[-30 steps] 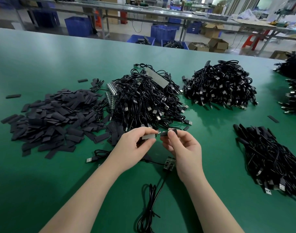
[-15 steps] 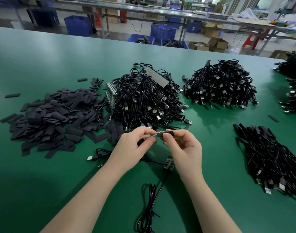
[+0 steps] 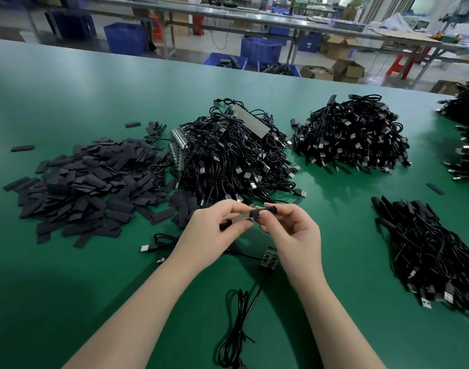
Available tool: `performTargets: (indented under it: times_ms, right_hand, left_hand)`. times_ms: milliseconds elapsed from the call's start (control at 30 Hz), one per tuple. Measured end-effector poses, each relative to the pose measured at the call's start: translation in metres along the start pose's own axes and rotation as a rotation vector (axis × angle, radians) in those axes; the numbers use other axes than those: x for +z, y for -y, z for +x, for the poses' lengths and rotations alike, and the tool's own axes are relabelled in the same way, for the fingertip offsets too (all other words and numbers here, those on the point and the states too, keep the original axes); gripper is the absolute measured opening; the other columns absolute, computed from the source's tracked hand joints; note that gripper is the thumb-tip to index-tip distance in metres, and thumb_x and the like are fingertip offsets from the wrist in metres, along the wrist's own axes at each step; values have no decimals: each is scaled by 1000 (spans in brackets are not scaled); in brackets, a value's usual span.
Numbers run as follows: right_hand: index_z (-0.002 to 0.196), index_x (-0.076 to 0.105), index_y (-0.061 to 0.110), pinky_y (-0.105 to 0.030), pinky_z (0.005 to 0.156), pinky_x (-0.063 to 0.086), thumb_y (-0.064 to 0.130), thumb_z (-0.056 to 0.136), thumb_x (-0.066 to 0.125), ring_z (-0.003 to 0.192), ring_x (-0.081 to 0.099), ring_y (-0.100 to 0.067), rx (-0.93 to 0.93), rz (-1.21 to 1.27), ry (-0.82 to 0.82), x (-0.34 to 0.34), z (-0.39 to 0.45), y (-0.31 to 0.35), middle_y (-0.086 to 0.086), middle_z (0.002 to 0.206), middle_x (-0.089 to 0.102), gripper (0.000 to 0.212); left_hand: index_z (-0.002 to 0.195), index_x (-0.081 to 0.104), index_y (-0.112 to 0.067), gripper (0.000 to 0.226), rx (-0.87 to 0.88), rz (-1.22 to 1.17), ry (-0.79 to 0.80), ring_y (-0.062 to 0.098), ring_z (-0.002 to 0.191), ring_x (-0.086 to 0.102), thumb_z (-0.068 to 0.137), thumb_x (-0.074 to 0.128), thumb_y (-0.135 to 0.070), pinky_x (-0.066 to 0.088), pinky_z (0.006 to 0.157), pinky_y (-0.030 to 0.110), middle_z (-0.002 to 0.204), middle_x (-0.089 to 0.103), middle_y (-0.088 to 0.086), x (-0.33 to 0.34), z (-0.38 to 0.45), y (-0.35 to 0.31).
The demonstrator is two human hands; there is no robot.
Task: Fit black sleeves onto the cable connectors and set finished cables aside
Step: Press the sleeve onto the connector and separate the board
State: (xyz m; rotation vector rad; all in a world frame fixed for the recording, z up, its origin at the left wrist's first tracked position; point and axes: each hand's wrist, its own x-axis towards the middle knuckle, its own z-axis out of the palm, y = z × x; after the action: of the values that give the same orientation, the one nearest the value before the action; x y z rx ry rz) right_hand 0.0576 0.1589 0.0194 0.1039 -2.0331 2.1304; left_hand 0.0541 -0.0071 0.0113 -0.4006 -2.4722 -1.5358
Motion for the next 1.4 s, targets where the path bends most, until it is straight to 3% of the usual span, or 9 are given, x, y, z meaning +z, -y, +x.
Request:
performTargets:
  times_ms: [100, 300, 533, 667, 800, 867, 1000, 1167, 1400]
  right_hand:
    - [85, 73, 21, -20, 73, 56, 5, 87, 72, 78, 72, -13, 36, 17, 44, -3, 2, 0, -3, 85, 76, 16]
    - [89, 71, 17, -19, 69, 53, 8, 87, 72, 66, 64, -4, 62, -11, 110, -4, 2, -1, 7, 71, 71, 9]
    - [85, 72, 22, -14, 63, 49, 9, 88, 72, 67, 65, -3, 85, 55, 111, 3, -2, -3, 3, 76, 74, 13]
    - [81, 75, 31, -16, 62, 50, 16, 89, 72, 66, 63, -5, 147, 89, 59, 2, 0, -5, 7, 75, 72, 18]
    - [80, 76, 30, -17, 61, 50, 20, 88, 73, 63, 61, -7, 196, 117, 25, 1, 1, -6, 8, 72, 70, 13]
    - [81, 76, 30, -17, 61, 50, 22, 88, 74, 63, 61, -7, 198, 120, 16, 1, 2, -6, 6, 73, 70, 10]
    - [79, 75, 29, -17, 61, 50, 22, 87, 74, 62, 60, -7, 197, 129, 7, 0, 2, -6, 6, 73, 71, 11]
    - [84, 73, 21, -18, 61, 51, 19, 87, 75, 64, 62, -9, 197, 108, 7, 3, 0, -7, 4, 74, 72, 4]
    - [79, 72, 21, -18, 60, 52, 19, 85, 77, 64, 64, -10, 223, 121, -35, 3, 0, -9, 3, 71, 72, 8]
  left_hand:
    - [102, 60, -51, 24, -8, 31, 16, -10, 99, 62, 86, 70, -36, 44, 86, 6, 100, 67, -33, -2, 0, -3]
    - [111, 52, -49, 32, -19, 49, 51, -4, 91, 66, 81, 61, -54, 50, 79, 16, 95, 68, -32, -3, -1, -7]
    - [109, 52, -54, 30, -39, 51, 72, -12, 91, 63, 89, 66, -36, 44, 73, 6, 102, 62, -43, -2, -1, -6]
    - [126, 49, -45, 41, -45, -43, 217, -15, 121, 48, 98, 55, -15, 35, 93, 1, 118, 58, -38, -3, -1, -2]
    - [135, 51, -28, 38, -26, 20, 181, -16, 121, 48, 100, 51, -14, 35, 96, 3, 125, 58, -27, -3, 0, -2]
    - [130, 57, -27, 32, -38, 75, 68, -14, 112, 55, 97, 58, -22, 42, 91, 6, 117, 65, -23, -3, 0, -3]
    - [100, 72, -35, 13, -42, 288, -106, -5, 88, 62, 89, 66, -38, 51, 76, 20, 90, 69, -22, -5, 0, -3]
    - [98, 75, -32, 13, 29, 362, -109, 3, 81, 63, 90, 67, -37, 53, 71, 30, 87, 72, -14, -1, -3, -8]
    - [98, 77, -32, 13, 34, 341, -67, 2, 87, 64, 88, 70, -35, 52, 75, 27, 91, 73, -15, 1, -3, -10]
